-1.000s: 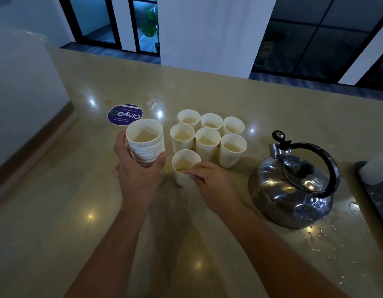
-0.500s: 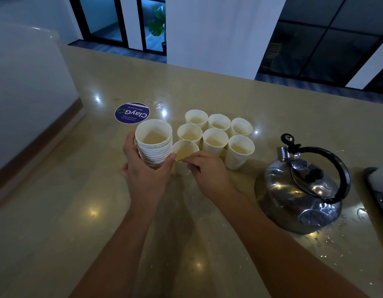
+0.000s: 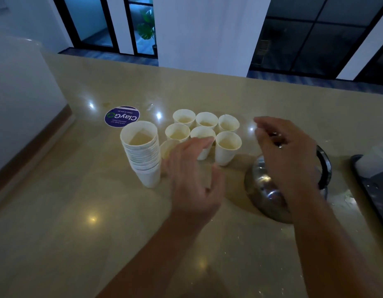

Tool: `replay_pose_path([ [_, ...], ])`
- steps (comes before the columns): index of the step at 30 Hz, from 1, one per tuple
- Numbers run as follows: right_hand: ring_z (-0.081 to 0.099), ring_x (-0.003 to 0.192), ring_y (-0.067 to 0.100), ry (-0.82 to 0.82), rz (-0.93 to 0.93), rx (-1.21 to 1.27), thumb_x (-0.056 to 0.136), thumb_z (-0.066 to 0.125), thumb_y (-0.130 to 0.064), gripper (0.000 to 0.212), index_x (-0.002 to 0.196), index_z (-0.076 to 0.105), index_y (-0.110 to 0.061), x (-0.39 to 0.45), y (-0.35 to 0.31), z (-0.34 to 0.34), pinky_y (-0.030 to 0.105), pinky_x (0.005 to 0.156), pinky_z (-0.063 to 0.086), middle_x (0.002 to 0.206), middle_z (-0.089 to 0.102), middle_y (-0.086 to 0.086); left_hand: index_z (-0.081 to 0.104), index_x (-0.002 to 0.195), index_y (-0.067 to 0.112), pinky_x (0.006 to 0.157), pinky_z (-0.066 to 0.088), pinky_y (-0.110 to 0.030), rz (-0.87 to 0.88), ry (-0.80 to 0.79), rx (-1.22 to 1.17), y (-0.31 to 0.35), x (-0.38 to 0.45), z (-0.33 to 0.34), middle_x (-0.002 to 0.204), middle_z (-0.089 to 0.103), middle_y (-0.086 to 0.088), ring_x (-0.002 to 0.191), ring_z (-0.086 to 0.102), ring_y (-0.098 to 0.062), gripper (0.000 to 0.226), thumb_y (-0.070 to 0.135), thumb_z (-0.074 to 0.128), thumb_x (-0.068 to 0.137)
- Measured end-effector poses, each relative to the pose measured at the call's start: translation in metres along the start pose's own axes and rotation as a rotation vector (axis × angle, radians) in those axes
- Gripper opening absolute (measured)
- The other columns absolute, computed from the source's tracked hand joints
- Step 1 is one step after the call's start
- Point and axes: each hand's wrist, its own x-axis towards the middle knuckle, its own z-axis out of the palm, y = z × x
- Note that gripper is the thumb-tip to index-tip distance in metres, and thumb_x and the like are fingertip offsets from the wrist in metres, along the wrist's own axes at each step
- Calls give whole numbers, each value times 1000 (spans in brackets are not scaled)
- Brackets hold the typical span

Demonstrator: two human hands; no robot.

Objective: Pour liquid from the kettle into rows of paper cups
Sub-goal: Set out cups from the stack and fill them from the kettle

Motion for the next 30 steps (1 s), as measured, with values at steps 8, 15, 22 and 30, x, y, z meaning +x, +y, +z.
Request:
replay_pose_path([
  [8, 55, 118, 22, 147, 153, -255, 98, 60, -36, 24, 117, 71, -26, 6, 63, -43, 42, 106, 43, 121, 63, -3, 73, 112, 17, 81, 52, -25, -234, -555, -56, 16, 28, 83, 106, 71, 7, 90, 61, -5, 30, 19, 53, 90],
  [15, 51, 102, 4, 215, 201, -128, 102, 56, -26, 29, 131, 61, -24, -6, 79, -38, 17, 89, 40, 130, 51, -3, 51, 143, 17, 100, 48, -40, -212, -852, 106, 26, 51, 143, 144, 48, 2, 121, 57, -20, 47, 14, 51, 96],
  [22, 59, 91, 4, 230, 282, -51, 96, 64, -37, 24, 119, 66, -30, -4, 89, -42, 24, 83, 46, 97, 62, -19, 53, 140, 15, 100, 46, -40, -224, -960, 176, 25, 43, 167, 140, 51, -3, 120, 56, -26, 45, 11, 49, 95],
  [30, 64, 88, -7, 191, 311, 32, 93, 70, -35, 19, 108, 76, -25, 3, 76, -47, 12, 83, 50, 96, 72, -15, 70, 117, 15, 91, 50, -41, -212, -883, 141, 24, 50, 148, 118, 60, -5, 106, 60, -24, 34, 4, 52, 90],
])
